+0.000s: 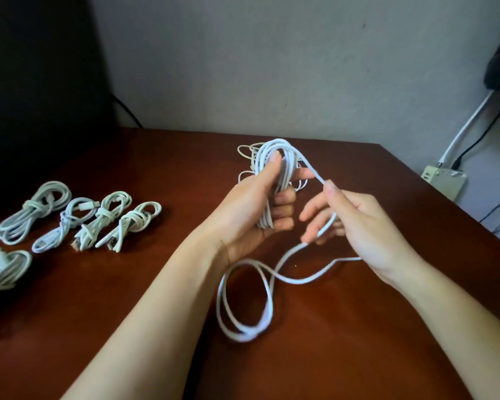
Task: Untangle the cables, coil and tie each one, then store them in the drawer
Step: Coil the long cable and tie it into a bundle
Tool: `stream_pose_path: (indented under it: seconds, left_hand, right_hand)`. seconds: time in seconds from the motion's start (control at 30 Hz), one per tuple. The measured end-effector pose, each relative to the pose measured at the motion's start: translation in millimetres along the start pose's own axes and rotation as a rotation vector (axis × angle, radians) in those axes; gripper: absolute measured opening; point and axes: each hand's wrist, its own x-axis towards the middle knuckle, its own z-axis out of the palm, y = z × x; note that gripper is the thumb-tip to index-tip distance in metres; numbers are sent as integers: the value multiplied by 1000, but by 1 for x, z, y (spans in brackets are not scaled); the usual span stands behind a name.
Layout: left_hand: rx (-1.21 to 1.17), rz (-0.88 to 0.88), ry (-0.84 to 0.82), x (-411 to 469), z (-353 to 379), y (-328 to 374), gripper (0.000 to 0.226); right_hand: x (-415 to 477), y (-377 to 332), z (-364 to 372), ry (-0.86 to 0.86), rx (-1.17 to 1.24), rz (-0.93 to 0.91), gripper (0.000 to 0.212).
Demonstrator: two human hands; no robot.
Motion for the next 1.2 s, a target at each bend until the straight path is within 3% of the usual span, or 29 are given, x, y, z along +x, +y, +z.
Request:
stream_pose_path:
  seconds: [0.27,0.53,0.67,0.83,1.03,1.2]
  left_hand:
    - [198,38,-27,-5,0,-1,35]
    - [259,55,-47,-4,-1,-4,23]
    - [346,109,-38,-3,-1,-7,21]
    - [400,245,50,-1,2,-10,23]
    - [567,382,310,8,-13,-13,26]
    - [525,400,422,11,-18,-13,24]
  right_hand:
    - [-3,-1,-2,-82,-184,110,54]
    - [1,5,-3,-84,-96,154,55]
    - [0,5,-2,-61,-189,153,55]
    - [0,7,2,-78,-225,116,41]
    - [-2,15,5,-242,-294,151,15]
    - [-3,12,2,-297,-389,70,19]
